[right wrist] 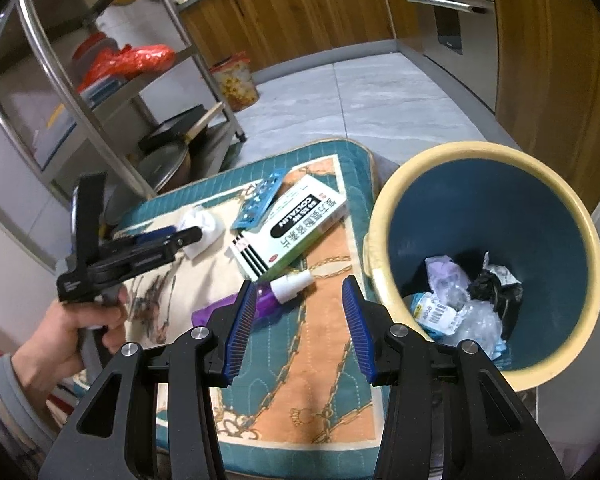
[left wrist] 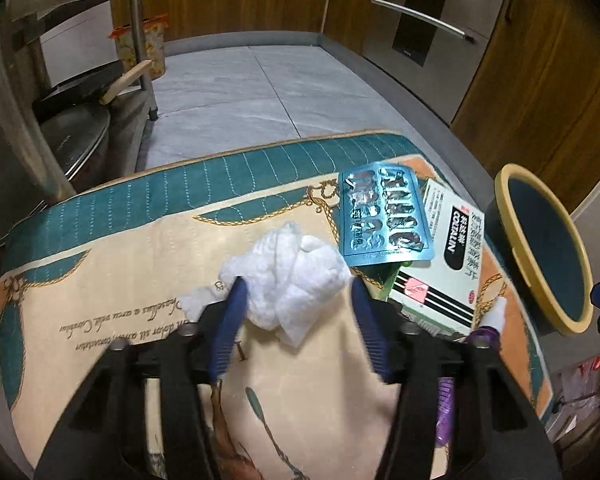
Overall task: Collect trash
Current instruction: 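Grasp the crumpled white tissue with the left tool, then grasp the purple spray bottle with the right tool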
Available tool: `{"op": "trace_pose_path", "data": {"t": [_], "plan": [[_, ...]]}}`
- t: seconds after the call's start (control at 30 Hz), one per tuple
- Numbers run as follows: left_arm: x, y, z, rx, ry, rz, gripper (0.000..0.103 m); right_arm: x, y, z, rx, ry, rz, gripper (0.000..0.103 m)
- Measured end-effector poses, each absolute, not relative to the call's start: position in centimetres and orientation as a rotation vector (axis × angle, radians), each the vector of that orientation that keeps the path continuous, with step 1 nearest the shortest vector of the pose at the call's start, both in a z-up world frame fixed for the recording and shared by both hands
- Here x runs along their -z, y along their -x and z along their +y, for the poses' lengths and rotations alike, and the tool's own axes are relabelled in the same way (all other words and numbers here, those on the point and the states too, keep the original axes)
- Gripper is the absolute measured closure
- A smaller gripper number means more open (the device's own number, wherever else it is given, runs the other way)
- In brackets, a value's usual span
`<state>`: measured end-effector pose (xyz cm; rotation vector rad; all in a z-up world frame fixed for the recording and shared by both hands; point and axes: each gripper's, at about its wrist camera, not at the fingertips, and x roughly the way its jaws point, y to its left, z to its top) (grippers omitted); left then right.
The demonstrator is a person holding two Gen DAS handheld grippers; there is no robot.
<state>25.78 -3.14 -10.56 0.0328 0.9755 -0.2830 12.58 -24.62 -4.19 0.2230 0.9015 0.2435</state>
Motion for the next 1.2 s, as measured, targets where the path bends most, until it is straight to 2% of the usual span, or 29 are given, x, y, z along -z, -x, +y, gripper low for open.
{"op": "trace_pose_path", "data": {"t": [0.03, 0.07, 0.1, 0.17, 0.63, 0.7, 1.03, 1.13, 1.2], "plan": [[10.8, -25.8, -3.3, 0.283, -0.046, 0.984, 0.079, 4.4, -12.7, -24.5, -0.245, -0.219, 0.908, 0.056], [11.1, -25.8, -3.5, 0.282, -0.062, 0.997, 0.088, 4.5, -12.8, -24.4, -0.245, -0.216, 0.913, 0.056], [11.1, -25.7, -3.5, 0.279, -0.068, 0.995, 0.095, 4.6, -12.8, -24.3, -0.247, -0.214, 0.919, 0.056], [10.9, -25.5, -3.3, 0.271, -0.068, 0.986, 0.097, 4.7, -13.0, -24.1, -0.254, -0.220, 0.925, 0.056], [6.6, -21.4, -0.2, 0.258, 0.016, 0.925, 0.098, 6.6, -14.8, -20.4, -0.239, -0.338, 1.041, 0.056], [6.2, -20.9, 0.3, 0.258, 0.018, 0.920, 0.098, 7.2, -15.2, -20.2, -0.209, -0.385, 1.061, 0.042], [5.4, -18.2, 2.1, 0.280, 0.033, 0.913, 0.098, 10.7, -17.2, -16.6, -0.088, -0.400, 1.166, 0.041], [5.3, -17.7, 2.0, 0.287, 0.033, 0.912, 0.098, 11.1, -17.1, -15.7, -0.083, -0.349, 1.163, 0.032], [5.4, -17.6, 1.8, 0.291, 0.032, 0.913, 0.098, 11.1, -17.0, -15.2, -0.093, -0.284, 1.165, 0.032]]}}
